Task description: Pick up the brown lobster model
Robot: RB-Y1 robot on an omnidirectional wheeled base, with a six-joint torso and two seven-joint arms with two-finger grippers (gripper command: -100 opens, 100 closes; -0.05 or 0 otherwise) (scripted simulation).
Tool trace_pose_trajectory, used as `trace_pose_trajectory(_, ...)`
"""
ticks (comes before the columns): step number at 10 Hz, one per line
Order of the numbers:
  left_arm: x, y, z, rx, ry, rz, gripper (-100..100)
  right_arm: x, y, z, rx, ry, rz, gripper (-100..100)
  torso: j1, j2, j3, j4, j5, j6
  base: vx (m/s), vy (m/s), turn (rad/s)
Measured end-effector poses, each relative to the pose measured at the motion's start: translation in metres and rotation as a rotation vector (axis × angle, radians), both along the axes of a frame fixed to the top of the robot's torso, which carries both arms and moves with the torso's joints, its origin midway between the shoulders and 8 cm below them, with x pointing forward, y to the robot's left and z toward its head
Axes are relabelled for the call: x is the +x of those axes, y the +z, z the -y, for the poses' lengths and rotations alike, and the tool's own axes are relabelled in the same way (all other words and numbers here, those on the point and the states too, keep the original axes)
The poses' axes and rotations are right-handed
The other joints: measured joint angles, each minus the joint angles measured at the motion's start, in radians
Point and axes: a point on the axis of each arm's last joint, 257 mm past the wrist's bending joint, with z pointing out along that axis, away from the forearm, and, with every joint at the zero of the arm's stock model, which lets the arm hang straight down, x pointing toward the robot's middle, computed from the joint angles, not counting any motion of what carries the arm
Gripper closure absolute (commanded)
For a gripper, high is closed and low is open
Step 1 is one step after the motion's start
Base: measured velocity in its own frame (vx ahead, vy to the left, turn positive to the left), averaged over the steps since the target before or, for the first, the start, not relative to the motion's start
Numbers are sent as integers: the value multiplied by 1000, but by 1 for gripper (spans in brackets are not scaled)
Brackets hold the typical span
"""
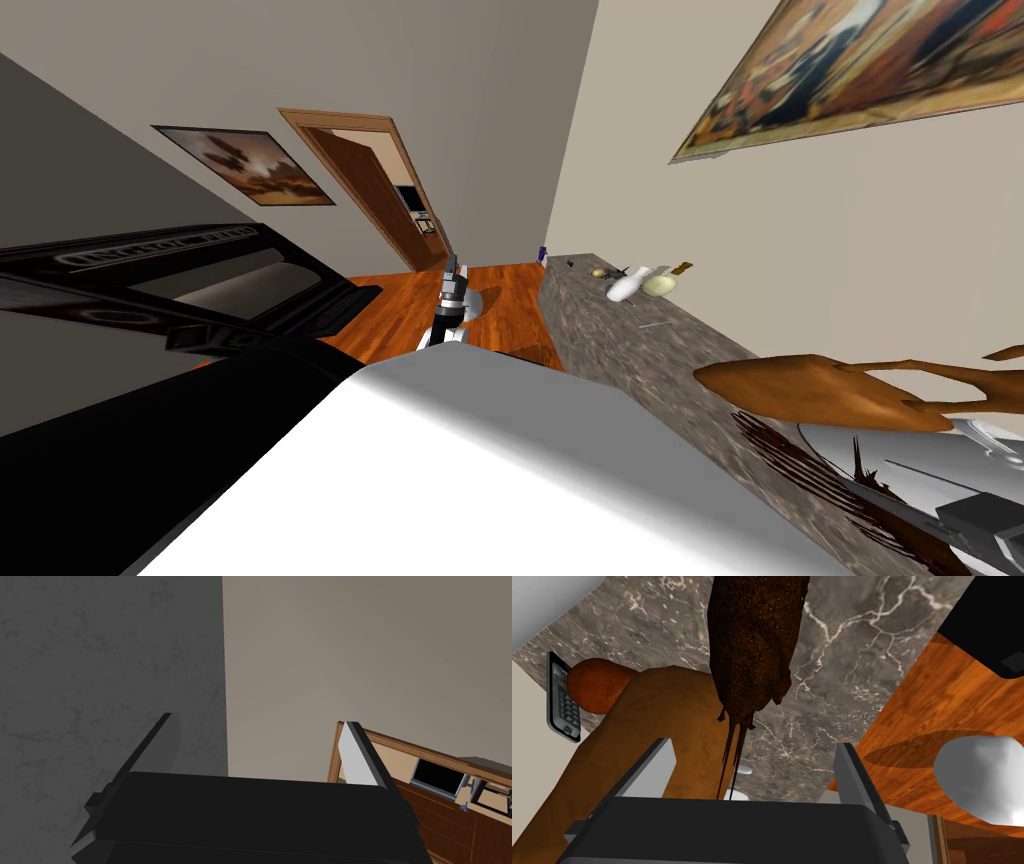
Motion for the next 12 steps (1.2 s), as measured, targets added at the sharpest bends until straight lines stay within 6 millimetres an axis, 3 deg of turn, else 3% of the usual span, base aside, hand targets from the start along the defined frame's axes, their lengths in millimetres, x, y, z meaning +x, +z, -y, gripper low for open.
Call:
trace_pose_trajectory(3,0,0,0,0,0,0,0,-4,-8,-1,6,4,-13,-100,3,0,0,0,1,0,1,-2,-4)
trace_pose_trajectory(4,0,0,0,0,0,0,0,-4,-7,0,6,3,-12,0,4,0,0,0,1,0,0,0,0)
trace_pose_trajectory(5,0,0,0,0,0,0,0,-4,-7,-1,6,3,-13,-100,4,0,0,0,1,0,65,-36,-295)
trace_pose_trajectory(8,0,0,0,0,0,0,0,9,-7,-3,-7,40,-12,-100,2,-3,-2,-1,1,-1,47,-15,-48)
trace_pose_trajectory(12,0,0,0,0,0,0,0,26,-5,-13,-20,99,-11,-100,1,-5,-3,-1,1,1,86,-27,-232)
